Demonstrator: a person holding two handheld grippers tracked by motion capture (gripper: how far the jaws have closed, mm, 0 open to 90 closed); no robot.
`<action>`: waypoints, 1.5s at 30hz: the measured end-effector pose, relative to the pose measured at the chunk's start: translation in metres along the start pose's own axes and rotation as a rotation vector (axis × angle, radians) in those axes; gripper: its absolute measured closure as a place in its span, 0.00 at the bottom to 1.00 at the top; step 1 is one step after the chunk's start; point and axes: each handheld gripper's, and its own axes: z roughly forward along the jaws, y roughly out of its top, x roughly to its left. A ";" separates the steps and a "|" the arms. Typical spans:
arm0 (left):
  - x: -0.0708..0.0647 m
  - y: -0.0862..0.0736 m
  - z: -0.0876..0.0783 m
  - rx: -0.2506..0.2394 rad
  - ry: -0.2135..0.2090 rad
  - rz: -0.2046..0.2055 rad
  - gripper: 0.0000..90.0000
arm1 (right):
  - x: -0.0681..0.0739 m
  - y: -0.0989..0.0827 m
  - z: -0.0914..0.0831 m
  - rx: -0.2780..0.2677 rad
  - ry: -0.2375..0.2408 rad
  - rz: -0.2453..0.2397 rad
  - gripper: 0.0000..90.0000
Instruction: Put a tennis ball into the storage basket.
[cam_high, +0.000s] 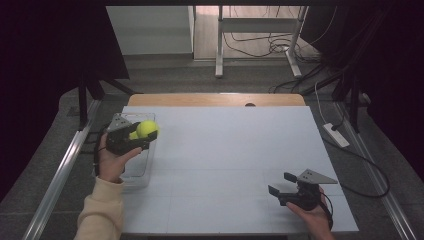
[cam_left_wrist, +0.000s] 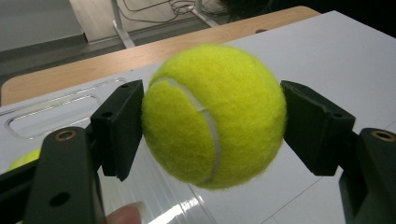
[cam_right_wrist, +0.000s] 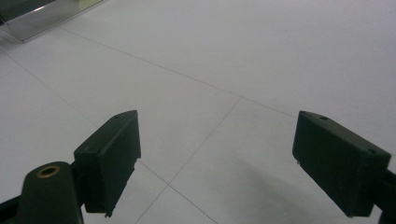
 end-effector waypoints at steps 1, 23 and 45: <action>0.001 -0.001 -0.001 0.001 0.004 -0.002 0.30 | 0.000 0.000 0.000 0.000 0.000 0.000 0.17; 0.035 -0.016 -0.018 0.006 0.093 -0.076 0.30 | 0.001 0.000 0.000 -0.001 0.000 -0.003 0.17; 0.063 -0.031 -0.037 0.027 0.177 -0.133 0.30 | 0.001 0.001 -0.001 -0.001 0.001 -0.004 0.17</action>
